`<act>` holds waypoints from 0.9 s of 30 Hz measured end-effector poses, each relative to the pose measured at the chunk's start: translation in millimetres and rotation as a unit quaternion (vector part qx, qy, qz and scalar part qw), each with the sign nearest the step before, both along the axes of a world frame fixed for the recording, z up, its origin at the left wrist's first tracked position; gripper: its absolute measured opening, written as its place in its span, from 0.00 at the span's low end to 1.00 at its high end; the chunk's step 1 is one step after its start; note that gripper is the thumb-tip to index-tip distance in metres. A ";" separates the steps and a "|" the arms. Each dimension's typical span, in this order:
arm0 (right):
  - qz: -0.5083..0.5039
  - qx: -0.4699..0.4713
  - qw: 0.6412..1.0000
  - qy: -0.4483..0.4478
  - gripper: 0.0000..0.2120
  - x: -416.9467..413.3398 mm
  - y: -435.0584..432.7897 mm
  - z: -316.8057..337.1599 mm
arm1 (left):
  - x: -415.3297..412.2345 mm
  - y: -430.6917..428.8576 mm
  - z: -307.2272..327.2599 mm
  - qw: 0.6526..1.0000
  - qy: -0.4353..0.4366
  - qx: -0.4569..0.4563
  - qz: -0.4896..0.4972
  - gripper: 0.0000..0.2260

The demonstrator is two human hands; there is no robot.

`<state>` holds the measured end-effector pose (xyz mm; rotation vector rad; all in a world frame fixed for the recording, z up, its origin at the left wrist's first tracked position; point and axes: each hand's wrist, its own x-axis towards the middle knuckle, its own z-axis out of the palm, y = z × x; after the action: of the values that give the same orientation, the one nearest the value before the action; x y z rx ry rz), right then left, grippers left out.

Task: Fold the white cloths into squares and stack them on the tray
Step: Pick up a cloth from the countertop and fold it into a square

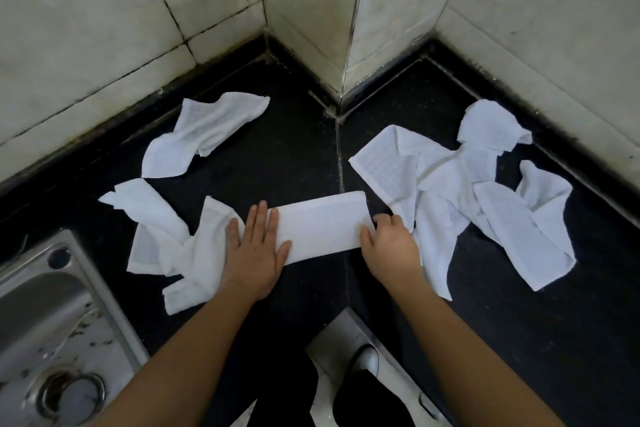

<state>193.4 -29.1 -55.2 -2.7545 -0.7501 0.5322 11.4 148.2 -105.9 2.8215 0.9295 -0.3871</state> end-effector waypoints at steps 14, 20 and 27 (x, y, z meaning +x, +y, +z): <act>-0.332 0.206 0.797 0.461 0.07 19.4 4.3 35.2 | -14.6 -34.6 47.2 0.993 0.090 -0.073 0.034 0.30; -0.265 0.206 0.849 0.409 0.06 21.7 2.0 53.7 | -8.3 -22.8 67.8 0.990 0.054 -0.114 0.067 0.32; 0.002 0.193 0.954 0.230 0.05 25.1 -3.1 91.7 | 44.3 -5.1 125.8 0.980 -0.143 -0.136 0.024 0.40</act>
<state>218.5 -32.3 36.5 -2.1546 -0.6580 0.8829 55.7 143.1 19.9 2.5140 0.8127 -0.0888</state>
